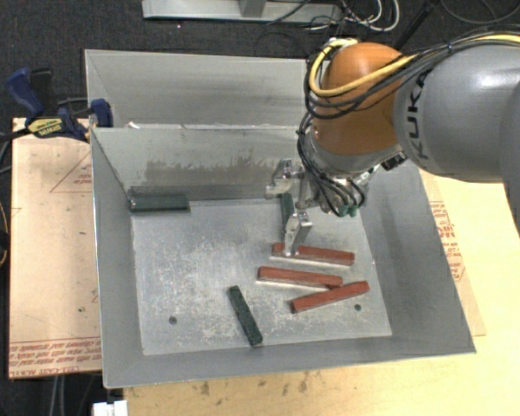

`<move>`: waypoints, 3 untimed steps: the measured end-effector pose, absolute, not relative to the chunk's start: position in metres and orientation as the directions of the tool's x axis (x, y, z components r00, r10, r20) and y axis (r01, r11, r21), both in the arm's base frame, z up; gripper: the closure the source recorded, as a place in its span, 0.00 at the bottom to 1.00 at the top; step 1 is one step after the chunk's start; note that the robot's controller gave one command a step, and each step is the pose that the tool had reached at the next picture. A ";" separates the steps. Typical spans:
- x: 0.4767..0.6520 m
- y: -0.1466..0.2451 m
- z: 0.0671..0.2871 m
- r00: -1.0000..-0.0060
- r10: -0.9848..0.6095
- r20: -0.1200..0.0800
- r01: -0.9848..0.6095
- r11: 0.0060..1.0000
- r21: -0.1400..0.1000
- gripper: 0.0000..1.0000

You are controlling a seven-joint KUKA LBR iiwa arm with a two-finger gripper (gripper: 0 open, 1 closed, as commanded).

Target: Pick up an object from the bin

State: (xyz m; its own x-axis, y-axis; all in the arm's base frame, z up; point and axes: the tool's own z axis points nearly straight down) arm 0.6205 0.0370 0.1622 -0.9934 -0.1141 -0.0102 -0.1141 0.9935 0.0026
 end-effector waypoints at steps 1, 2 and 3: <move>0.596 0.013 0.120 -0.905 -0.426 0.002 -0.426 0.905 0.000 0.00; 0.602 -0.005 0.085 -0.949 -0.314 -0.005 -0.314 0.949 -0.002 1.00; 0.602 -0.005 0.085 -0.950 -0.314 -0.005 -0.314 0.950 -0.002 1.00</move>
Offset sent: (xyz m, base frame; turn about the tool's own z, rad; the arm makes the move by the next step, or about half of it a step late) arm -0.0256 -0.0418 -0.0922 -0.2061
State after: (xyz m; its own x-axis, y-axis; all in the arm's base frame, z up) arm 0.6021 -0.0050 0.0850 -0.9495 -0.3137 -0.0054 -0.3137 0.9495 -0.0022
